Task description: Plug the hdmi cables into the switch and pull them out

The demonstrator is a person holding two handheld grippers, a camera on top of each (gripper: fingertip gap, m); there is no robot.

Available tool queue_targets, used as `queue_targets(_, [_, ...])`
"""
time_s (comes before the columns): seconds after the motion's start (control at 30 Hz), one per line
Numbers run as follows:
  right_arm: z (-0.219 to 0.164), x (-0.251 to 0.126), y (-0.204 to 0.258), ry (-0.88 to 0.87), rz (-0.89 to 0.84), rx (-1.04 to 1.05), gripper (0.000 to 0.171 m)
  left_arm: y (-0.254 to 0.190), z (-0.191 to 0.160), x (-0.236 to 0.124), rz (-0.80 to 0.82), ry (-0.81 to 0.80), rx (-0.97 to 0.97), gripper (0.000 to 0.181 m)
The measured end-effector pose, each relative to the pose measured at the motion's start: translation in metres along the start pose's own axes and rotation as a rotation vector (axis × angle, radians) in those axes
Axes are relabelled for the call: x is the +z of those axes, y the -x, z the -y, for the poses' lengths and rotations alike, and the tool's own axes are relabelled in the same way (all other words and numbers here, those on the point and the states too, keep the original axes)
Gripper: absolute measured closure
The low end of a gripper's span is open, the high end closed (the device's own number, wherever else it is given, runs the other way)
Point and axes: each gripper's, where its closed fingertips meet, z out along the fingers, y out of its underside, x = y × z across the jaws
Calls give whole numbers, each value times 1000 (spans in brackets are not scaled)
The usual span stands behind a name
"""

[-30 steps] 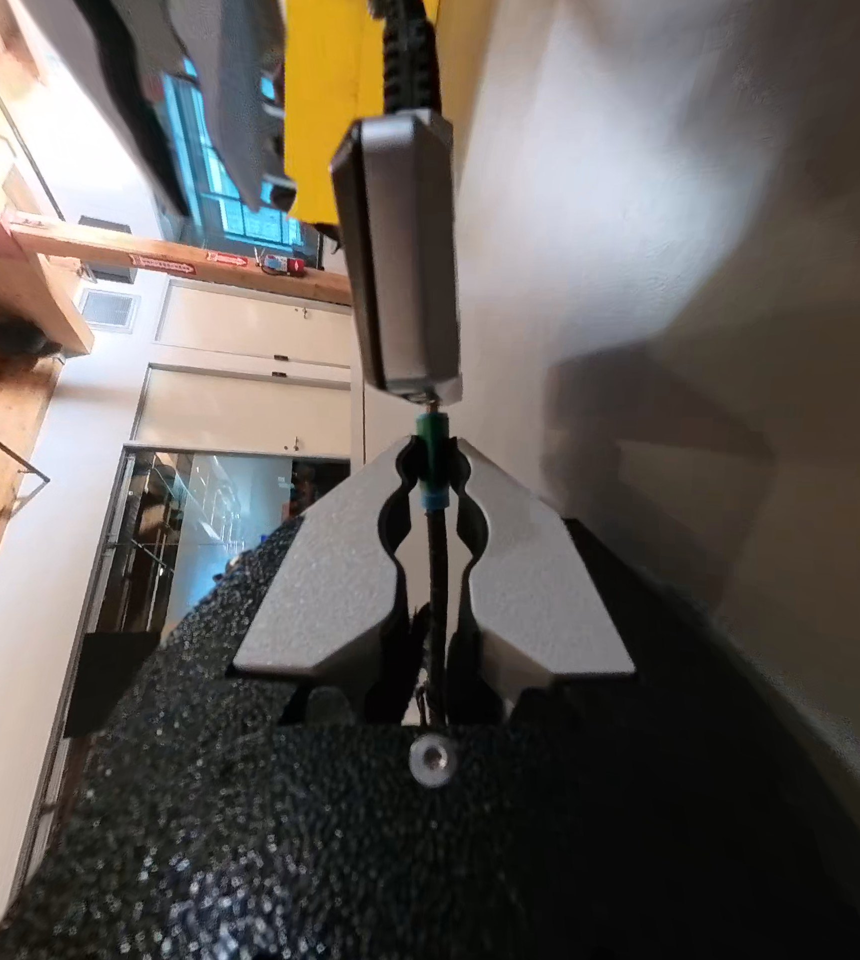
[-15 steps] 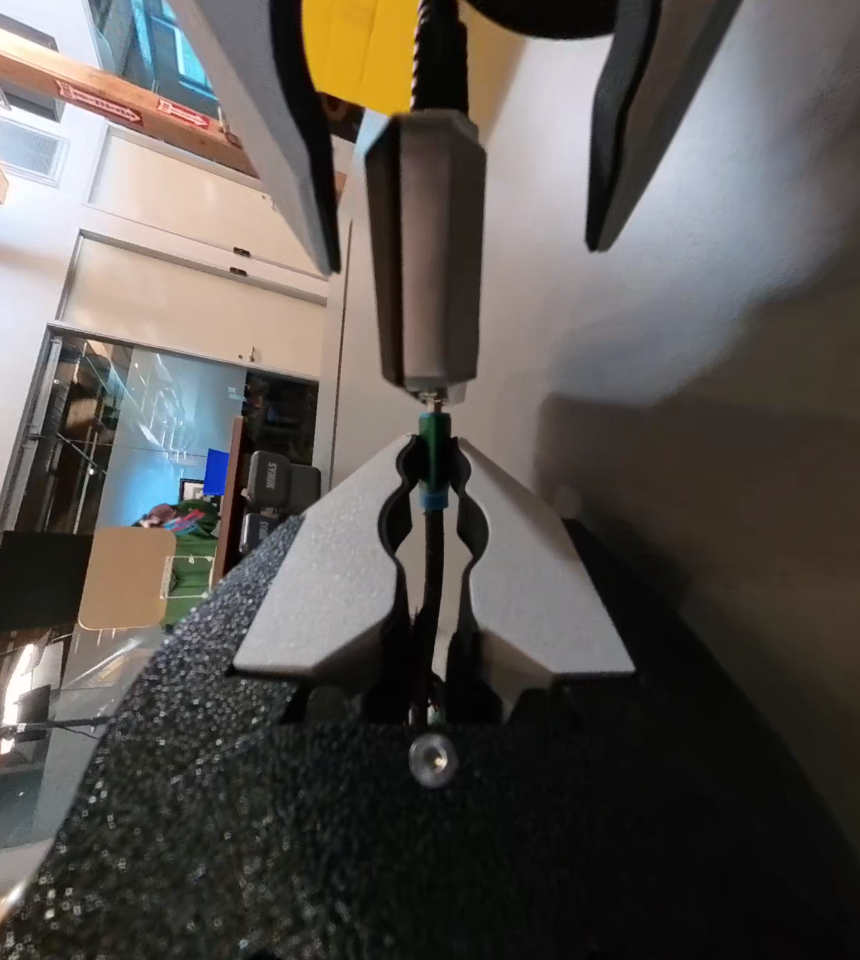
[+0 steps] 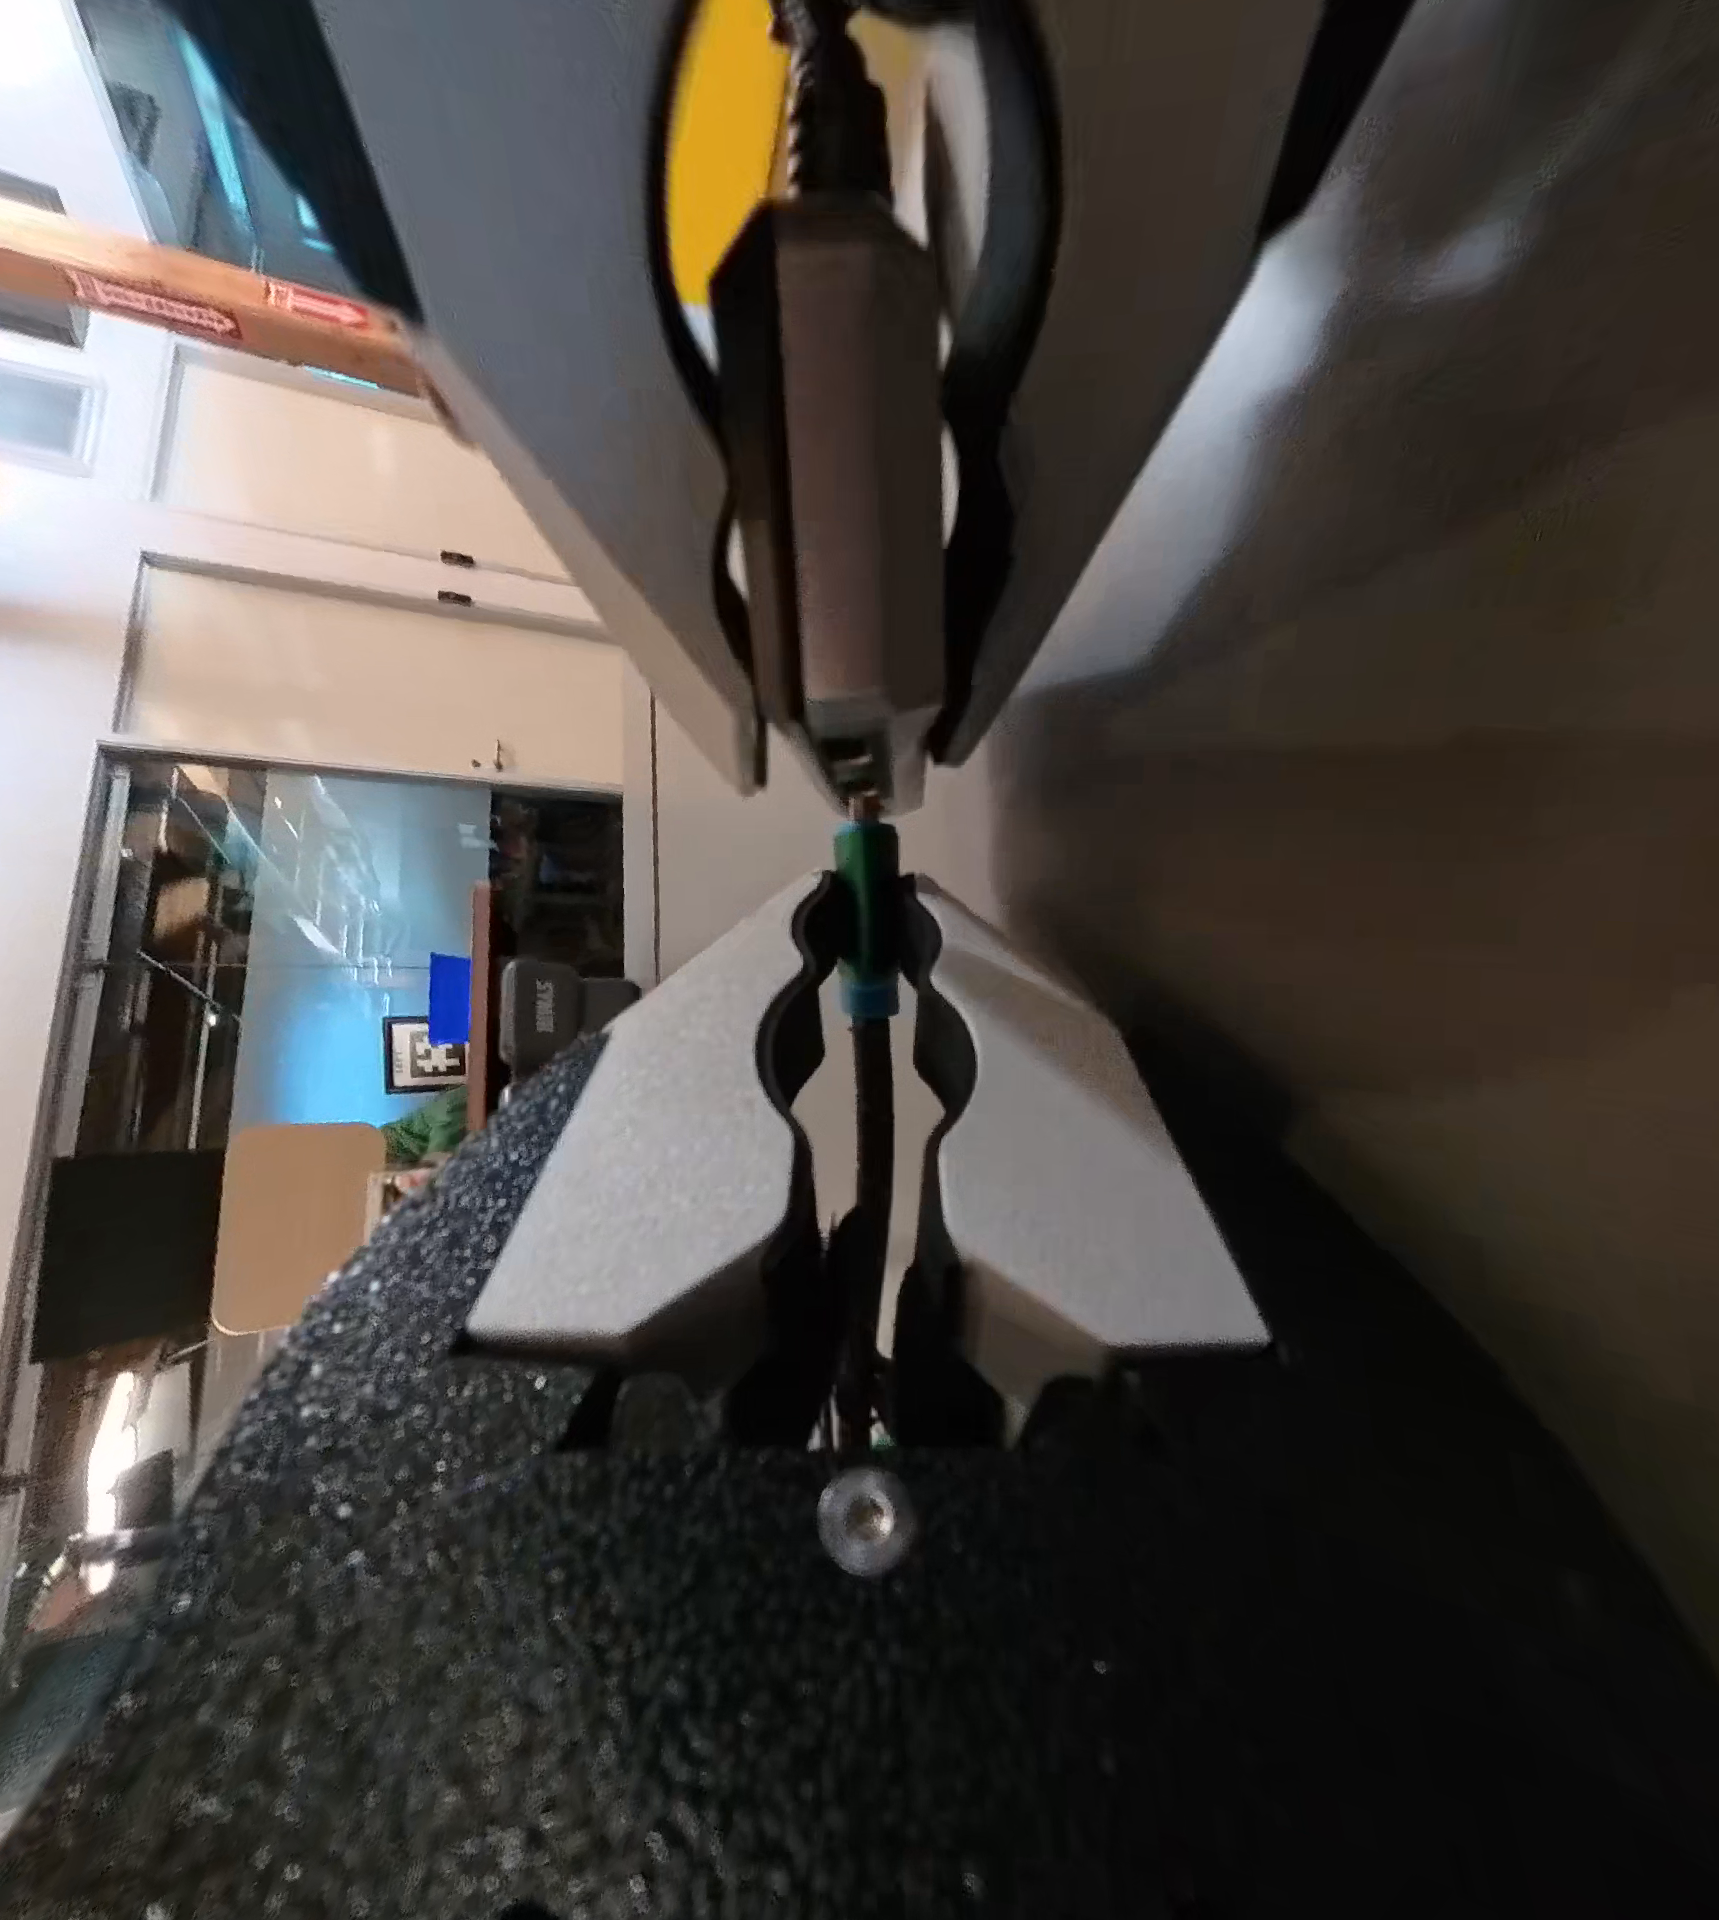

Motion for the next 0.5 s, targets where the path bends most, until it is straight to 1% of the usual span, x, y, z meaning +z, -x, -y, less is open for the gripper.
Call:
queue_targets(0.07, [-8, 7, 4, 45, -12, -6, 145, -2, 2, 0, -4, 7, 14, 173])
queue_targets(0.13, [-12, 10, 6, 56, -10, 34, 146, -2, 1, 1, -6, 12, 22, 172])
queue_targets(0.3, [-13, 14, 10, 56, 0, 94, 149, -4, -2, 2, -9, 32, 45, 173])
queue_targets(0.4, [-14, 15, 11, 51, 5, 181, 150, -4, -4, 3, -11, 45, 47, 172])
queue_targets(0.5, [-16, 17, 11, 51, 0, 190, 150, -4, -5, 3, 6, 61, 69, 172])
